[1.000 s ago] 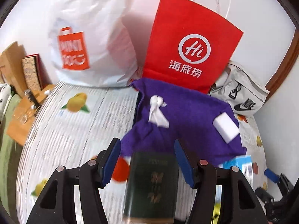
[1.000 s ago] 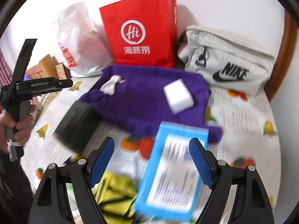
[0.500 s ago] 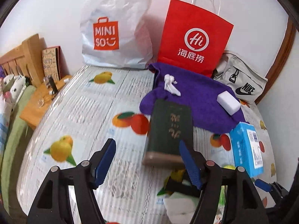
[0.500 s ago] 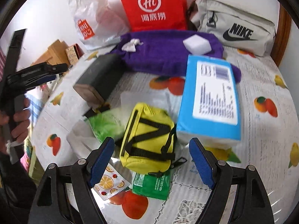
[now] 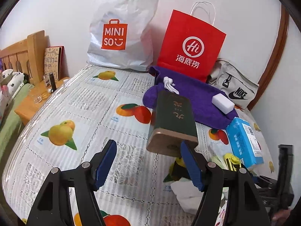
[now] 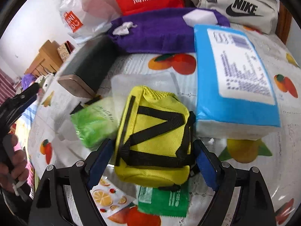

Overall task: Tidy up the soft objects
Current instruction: 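Grasp the yellow-black mesh pouch with the right tool while the left tool grasps the white gloves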

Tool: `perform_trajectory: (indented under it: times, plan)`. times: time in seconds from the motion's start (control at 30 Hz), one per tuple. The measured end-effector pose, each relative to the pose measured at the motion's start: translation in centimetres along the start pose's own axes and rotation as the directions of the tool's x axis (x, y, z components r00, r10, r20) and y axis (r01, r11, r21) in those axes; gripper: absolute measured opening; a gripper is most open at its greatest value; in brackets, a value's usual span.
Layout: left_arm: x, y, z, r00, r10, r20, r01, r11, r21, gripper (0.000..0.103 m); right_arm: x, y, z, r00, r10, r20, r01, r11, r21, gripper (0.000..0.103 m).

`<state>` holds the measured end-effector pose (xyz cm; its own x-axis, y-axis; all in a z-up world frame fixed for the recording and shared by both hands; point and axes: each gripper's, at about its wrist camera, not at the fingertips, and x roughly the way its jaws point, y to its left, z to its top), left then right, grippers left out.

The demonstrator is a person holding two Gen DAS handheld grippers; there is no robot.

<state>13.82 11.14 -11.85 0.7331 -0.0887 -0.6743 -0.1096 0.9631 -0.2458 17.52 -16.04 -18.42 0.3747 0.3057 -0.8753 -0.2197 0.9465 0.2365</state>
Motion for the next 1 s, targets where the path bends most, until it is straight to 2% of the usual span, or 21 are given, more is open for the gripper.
perform_trajectory:
  times: [0.1,0.13,0.23,0.43,0.63,0.9,1.0]
  plan:
    - [0.3,-0.1,-0.5,1.000,-0.008,-0.027,0.009,1.000,0.012,0.069,0.0,0.2,0.1,1.000,-0.010,0.020,0.010,1.000,0.001,0.084]
    - [0.3,-0.2,-0.6,0.999,-0.010,-0.030,0.011,1.000,0.020,0.069,-0.2,0.2,0.1,0.999,0.005,0.033,-0.005,1.000,0.005,0.076]
    - [0.4,-0.4,-1.2,0.999,-0.011,-0.031,0.013,0.999,0.041,0.069,-1.1,0.1,-0.1,0.998,0.038,0.058,-0.038,0.999,-0.008,0.068]
    - [0.6,-0.5,-1.7,0.997,-0.047,-0.066,0.049,0.998,0.029,0.069,-4.1,1.3,-1.2,0.988,0.081,0.131,-0.071,0.994,-0.085,0.067]
    - [0.7,-1.4,-2.6,0.991,-0.060,-0.120,0.066,0.997,0.048,0.069,-5.8,0.7,-1.8,0.977,0.116,0.181,-0.102,0.991,-0.082,0.067]
    - [0.4,-3.9,-3.5,0.987,-0.074,-0.140,0.090,0.989,0.118,0.074,-8.4,-0.8,-3.1,0.959,0.123,0.253,-0.109,0.992,-0.070,0.067]
    - [0.6,-5.2,-3.6,0.983,-0.102,-0.152,0.123,0.982,0.141,0.078,-9.4,-1.7,-3.8,0.956,0.097,0.275,-0.077,0.993,-0.084,0.067]
